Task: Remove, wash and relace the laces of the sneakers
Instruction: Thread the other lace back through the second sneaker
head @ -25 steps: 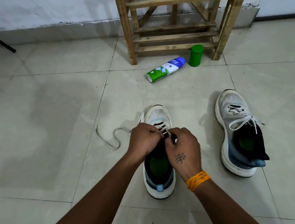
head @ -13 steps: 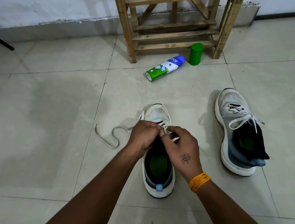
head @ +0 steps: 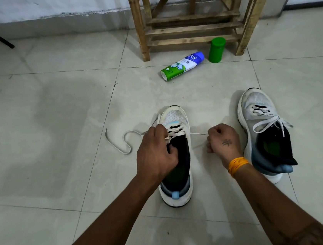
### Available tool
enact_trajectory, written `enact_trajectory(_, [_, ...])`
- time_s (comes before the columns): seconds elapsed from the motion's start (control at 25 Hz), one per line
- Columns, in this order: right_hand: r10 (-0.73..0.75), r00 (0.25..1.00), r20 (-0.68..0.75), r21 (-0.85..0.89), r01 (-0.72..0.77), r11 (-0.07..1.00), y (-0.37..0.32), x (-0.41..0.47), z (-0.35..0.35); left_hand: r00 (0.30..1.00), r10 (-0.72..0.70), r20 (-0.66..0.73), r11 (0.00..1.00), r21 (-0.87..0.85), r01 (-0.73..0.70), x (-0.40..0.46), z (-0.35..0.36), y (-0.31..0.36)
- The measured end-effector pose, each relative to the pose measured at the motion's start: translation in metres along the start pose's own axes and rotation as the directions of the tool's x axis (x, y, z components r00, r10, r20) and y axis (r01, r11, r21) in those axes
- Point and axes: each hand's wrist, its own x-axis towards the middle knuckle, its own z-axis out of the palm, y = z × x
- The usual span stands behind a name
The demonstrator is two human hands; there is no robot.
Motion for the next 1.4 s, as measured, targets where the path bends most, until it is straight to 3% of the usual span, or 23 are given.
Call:
enact_trajectory(0.08, [-0.152, 0.988, -0.019, -0.446, 0.128, 0.886, 0.008, 0.0, -0.009, 0.995, -0.092, -0.033, 0.989, -0.117, 0.088, -0.004, 0.0, -0.002])
enact_trajectory(0.12, [-0.239, 0.971, 0.006, -0.527, 0.206, 0.824, 0.009, -0.002, -0.011, 0.993, -0.109, -0.041, 0.985, -0.142, 0.103, -0.004, 0.001, -0.003])
enact_trajectory(0.28, [-0.467, 0.84, 0.274, -0.388, 0.541, 0.746, -0.009, -0.019, -0.001, 0.993, -0.089, -0.076, 0.981, -0.178, 0.075, -0.005, 0.002, -0.001])
enact_trajectory(0.36, [-0.542, 0.77, 0.337, -0.358, 0.637, 0.682, -0.009, -0.023, 0.009, 0.991, -0.101, -0.092, 0.98, -0.183, 0.083, -0.004, 0.004, -0.002])
enact_trajectory(0.44, [-0.525, 0.807, 0.27, -0.455, 0.587, 0.669, -0.004, -0.015, 0.008, 0.984, -0.157, -0.087, 0.968, -0.209, 0.136, -0.005, 0.004, -0.004])
enact_trajectory(0.56, [-0.321, 0.928, 0.189, -0.726, 0.352, 0.59, 0.013, 0.0, -0.01, 0.973, -0.22, -0.074, 0.943, -0.271, 0.193, -0.007, 0.006, -0.007])
enact_trajectory(0.6, [-0.28, 0.937, 0.209, -0.763, 0.335, 0.553, 0.017, 0.001, -0.015, 0.972, -0.222, -0.079, 0.941, -0.278, 0.193, -0.008, 0.006, -0.007])
enact_trajectory(0.68, [-0.357, 0.889, 0.287, -0.675, 0.452, 0.583, 0.01, -0.006, -0.01, 0.973, -0.21, -0.092, 0.943, -0.281, 0.177, -0.008, 0.008, -0.008])
enact_trajectory(0.76, [-0.497, 0.798, 0.339, -0.462, 0.602, 0.651, -0.002, -0.017, 0.001, 0.976, -0.193, -0.103, 0.948, -0.275, 0.158, -0.007, 0.008, -0.009])
enact_trajectory(0.84, [-0.569, 0.761, 0.312, -0.385, 0.648, 0.657, -0.007, -0.02, 0.008, 0.976, -0.189, -0.11, 0.95, -0.271, 0.154, -0.006, 0.009, -0.008])
enact_trajectory(0.92, [-0.516, 0.824, 0.235, -0.52, 0.554, 0.65, 0.002, -0.011, 0.0, 0.972, -0.21, -0.105, 0.944, -0.28, 0.174, -0.006, 0.009, -0.008])
enact_trajectory(1.04, [-0.352, 0.919, 0.18, -0.784, 0.35, 0.513, 0.021, -0.001, -0.021, 0.967, -0.227, -0.114, 0.94, -0.286, 0.187, -0.008, 0.008, -0.01])
enact_trajectory(1.12, [-0.37, 0.9, 0.229, -0.737, 0.409, 0.538, 0.011, -0.001, -0.02, 0.969, -0.214, -0.12, 0.942, -0.288, 0.172, -0.007, 0.009, -0.011])
enact_trajectory(1.28, [-0.52, 0.763, 0.385, -0.392, 0.645, 0.656, -0.018, -0.016, 0.002, 0.972, -0.201, -0.121, 0.949, -0.27, 0.163, -0.007, 0.01, -0.008])
enact_trajectory(1.32, [-0.538, 0.769, 0.345, -0.382, 0.639, 0.668, -0.016, -0.017, 0.005, 0.971, -0.205, -0.12, 0.95, -0.265, 0.167, -0.007, 0.01, -0.008])
enact_trajectory(1.4, [-0.488, 0.854, 0.181, -0.467, 0.512, 0.721, -0.001, -0.014, 0.0, 0.969, -0.219, -0.117, 0.944, -0.275, 0.18, -0.007, 0.009, -0.009])
